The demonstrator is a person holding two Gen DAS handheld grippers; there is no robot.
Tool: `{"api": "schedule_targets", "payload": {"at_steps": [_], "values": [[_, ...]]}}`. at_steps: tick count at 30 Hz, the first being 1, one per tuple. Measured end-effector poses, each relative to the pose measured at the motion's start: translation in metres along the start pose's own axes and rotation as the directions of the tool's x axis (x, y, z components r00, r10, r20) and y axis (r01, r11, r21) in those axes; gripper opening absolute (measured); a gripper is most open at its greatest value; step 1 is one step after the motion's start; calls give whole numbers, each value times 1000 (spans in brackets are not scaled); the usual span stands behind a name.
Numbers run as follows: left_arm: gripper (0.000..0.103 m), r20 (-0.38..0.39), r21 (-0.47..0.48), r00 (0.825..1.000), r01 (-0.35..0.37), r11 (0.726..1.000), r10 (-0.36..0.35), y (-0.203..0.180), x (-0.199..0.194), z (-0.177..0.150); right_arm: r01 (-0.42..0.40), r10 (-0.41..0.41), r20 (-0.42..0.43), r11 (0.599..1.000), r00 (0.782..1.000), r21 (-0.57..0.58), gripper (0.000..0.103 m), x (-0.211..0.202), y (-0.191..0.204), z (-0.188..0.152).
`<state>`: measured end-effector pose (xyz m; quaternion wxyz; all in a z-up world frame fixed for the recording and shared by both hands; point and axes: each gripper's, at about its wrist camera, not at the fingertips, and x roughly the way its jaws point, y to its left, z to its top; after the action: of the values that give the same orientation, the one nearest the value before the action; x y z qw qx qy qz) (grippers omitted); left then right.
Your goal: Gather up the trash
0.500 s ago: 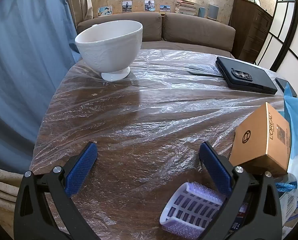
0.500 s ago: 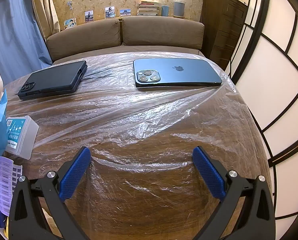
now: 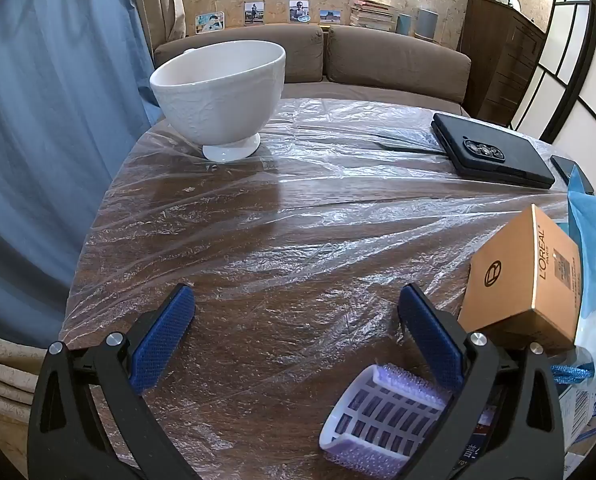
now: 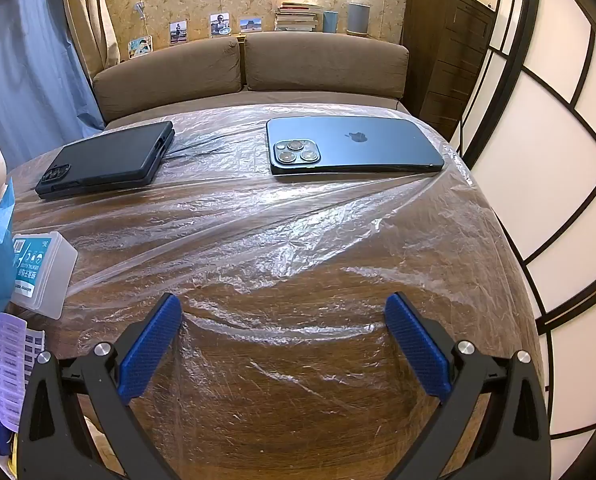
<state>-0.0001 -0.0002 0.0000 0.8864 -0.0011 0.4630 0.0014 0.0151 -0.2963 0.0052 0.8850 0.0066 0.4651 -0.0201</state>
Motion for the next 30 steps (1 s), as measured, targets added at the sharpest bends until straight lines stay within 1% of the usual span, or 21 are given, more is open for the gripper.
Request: {"api": "schedule_targets", "payload": {"at_steps": [30], "values": [[102,0,0,1000,0,1000,0,4,-1,2,0,0,2,1000,1000,0,99,0,0,0]]}}
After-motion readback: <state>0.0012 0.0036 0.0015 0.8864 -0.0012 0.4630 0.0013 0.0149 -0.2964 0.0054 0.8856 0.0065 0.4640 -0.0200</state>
